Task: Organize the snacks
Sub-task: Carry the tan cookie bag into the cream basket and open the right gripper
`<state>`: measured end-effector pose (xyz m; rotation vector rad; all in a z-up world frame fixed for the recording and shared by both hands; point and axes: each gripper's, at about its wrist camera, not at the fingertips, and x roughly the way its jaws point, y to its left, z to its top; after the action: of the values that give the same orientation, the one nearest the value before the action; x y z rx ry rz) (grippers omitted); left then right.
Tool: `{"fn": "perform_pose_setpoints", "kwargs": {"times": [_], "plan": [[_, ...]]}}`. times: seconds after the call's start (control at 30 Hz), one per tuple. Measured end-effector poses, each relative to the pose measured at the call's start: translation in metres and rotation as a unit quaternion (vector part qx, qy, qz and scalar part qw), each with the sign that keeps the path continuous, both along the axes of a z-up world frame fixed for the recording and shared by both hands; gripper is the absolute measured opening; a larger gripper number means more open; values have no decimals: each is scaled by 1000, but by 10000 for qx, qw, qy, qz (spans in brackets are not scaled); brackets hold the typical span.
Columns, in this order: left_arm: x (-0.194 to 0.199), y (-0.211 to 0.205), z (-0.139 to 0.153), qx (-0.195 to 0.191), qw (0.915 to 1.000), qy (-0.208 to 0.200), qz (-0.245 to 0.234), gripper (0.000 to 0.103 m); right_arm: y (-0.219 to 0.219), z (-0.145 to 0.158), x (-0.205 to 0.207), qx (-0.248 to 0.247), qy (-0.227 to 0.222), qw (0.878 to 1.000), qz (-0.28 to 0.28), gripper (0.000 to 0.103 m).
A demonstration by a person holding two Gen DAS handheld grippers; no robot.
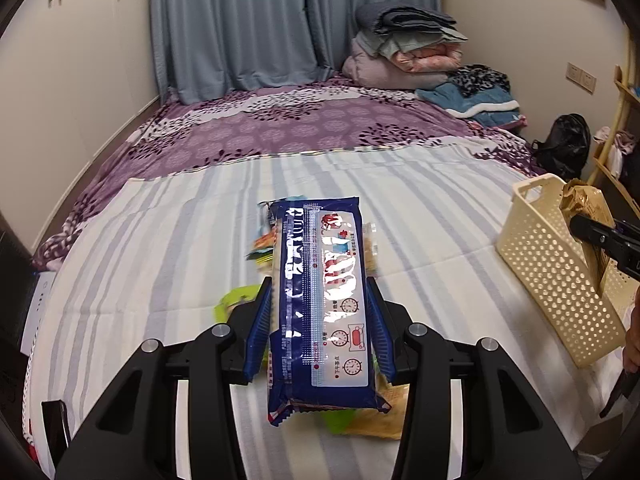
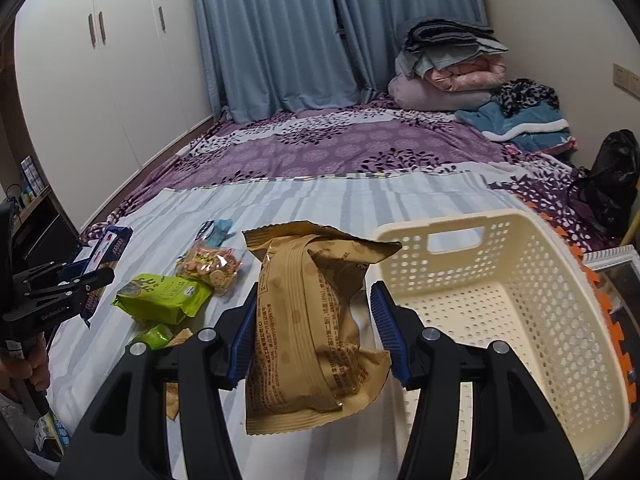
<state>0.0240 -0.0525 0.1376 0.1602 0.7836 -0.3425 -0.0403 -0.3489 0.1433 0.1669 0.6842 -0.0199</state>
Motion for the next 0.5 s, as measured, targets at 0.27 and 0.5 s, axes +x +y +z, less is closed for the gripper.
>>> {"fn": "perform_pose_setpoints", "kwargs": {"times": [0.27, 0.5], "plan": [[-9, -60, 13, 0, 9979, -173, -631, 45, -55, -1, -30, 97, -114, 9970, -755, 54], [-13, -97, 21, -9, 9945, -306, -1000, 45, -83, -4, -41, -28, -28, 9926, -1217, 57]]}}
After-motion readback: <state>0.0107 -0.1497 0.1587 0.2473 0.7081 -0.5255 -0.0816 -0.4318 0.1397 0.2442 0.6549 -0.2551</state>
